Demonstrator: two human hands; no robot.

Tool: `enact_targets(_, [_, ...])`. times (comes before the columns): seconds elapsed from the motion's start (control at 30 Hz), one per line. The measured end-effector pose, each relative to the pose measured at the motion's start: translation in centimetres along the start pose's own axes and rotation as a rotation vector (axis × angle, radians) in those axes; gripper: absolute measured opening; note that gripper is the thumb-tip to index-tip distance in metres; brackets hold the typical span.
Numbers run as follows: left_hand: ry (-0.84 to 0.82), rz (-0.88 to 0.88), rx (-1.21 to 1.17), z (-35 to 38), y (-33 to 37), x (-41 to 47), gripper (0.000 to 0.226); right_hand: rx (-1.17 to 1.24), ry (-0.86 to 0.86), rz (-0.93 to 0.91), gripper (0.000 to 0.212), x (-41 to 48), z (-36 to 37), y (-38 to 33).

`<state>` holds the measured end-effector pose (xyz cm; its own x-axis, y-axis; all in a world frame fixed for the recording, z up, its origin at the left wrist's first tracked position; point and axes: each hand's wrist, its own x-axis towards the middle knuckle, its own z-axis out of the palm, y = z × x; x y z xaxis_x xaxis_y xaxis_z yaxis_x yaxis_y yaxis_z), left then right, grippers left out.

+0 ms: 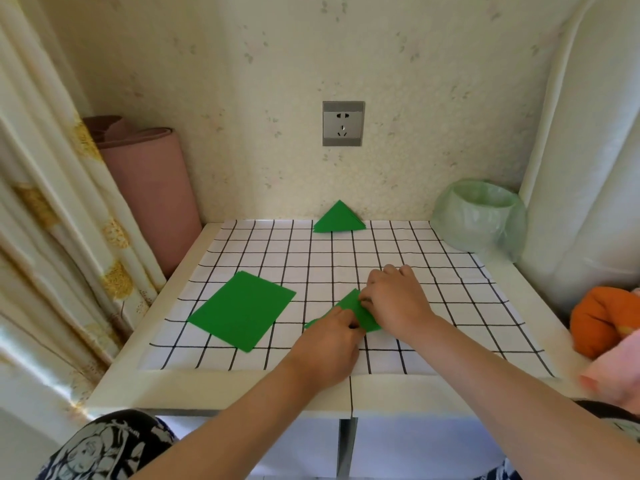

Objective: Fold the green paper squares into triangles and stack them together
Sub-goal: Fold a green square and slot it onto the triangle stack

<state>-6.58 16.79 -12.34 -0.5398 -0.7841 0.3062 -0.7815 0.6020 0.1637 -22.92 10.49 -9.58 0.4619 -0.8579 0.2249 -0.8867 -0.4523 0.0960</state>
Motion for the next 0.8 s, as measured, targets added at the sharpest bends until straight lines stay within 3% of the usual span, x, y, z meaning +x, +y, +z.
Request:
enact_targets(0.07, [-0.004, 0.009, -0.01, -0.1, 0.0, -0.1, 0.03, -0.02, 0.06, -0.051, 0.007, -0.8, 0.0, 0.0])
enact_targets(0.2, [-0.02, -0.004, -0.027, -0.3, 0.2, -0.4, 0.04, -0.028, 0.087, -0.171, 0.007, -2.4, 0.1, -0.1])
enact_targets(0.33, [-0.027, -0.001, -0.012, -0.5, 0.4, -0.8, 0.036, -0.026, 0.064, -0.175, 0.015, -4.5, 0.2, -0.1])
enact_targets(0.53, [-0.095, -0.067, 0.003, -0.7, 1.2, -0.8, 0.047, 0.037, 0.069, -0.121, 0.035, -6.5, 0.5, -0.2])
enact_targets(0.8, [-0.173, -0.224, 0.175, -1.3, 1.9, -1.0, 0.023, 0.052, 0.078, -0.09, 0.046, -7.1, 0.9, -0.5])
